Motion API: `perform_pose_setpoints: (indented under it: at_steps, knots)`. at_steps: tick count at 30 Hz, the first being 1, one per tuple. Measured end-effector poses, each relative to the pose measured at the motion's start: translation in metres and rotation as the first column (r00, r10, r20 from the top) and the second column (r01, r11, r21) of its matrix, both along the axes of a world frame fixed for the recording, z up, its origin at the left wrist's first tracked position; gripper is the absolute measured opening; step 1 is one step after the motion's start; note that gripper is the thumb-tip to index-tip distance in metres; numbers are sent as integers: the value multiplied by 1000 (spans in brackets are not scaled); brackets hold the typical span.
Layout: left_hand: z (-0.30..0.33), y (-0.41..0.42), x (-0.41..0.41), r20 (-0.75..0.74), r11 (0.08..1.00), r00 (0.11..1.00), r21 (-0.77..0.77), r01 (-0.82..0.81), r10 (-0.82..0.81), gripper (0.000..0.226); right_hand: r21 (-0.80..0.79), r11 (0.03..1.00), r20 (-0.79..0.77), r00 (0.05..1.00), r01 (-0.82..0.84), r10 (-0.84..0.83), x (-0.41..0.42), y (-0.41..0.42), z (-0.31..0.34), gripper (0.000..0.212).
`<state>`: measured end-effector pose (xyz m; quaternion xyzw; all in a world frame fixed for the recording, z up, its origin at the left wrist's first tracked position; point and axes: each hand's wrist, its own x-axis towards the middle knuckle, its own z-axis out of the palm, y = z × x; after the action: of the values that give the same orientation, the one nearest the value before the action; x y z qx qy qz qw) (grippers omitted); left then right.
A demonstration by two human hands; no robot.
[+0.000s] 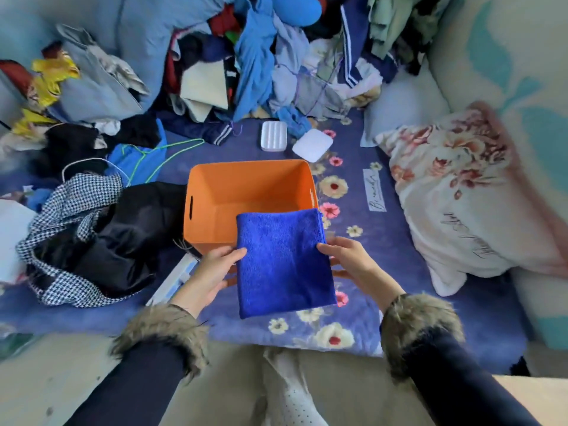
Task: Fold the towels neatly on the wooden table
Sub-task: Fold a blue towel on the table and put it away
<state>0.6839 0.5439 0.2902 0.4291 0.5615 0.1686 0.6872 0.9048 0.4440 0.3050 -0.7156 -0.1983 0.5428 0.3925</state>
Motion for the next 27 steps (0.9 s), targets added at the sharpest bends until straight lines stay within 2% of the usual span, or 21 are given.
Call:
perform_pose_setpoints:
  at_steps: [4,8,11,14,19,21,24,27]
  knots:
    - [-9,69,20,-27,997,997,13,-75,76,10,-8,999,16,999,-39,39,18,78,-15,6]
    - [-37,130,38,-73,993,991,19,-113,114,12,-63,997,85,995,-47,52,27,150,-43,18]
    - [-74,167,43,-134,987,978,-2,-160,159,9,-109,993,89,995,-40,50,27,193,-76,5]
    - [-117,199,43,-218,984,961,-8,-179,173,12,-164,986,69,997,-35,46,21,228,-119,6]
    - [-196,232,42,-408,978,889,107,-179,208,23,-247,968,36,998,-47,58,11,269,-205,4]
    - [-227,236,39,-509,982,840,116,-151,189,14,-267,963,65,997,-32,51,5,280,-240,3]
    - [-263,243,36,-600,983,779,115,-142,183,29,-302,952,131,988,-41,84,-5,288,-280,17]
    - [-277,254,36,-630,982,758,171,-77,169,29,-292,949,88,984,-120,152,-14,297,-298,25]
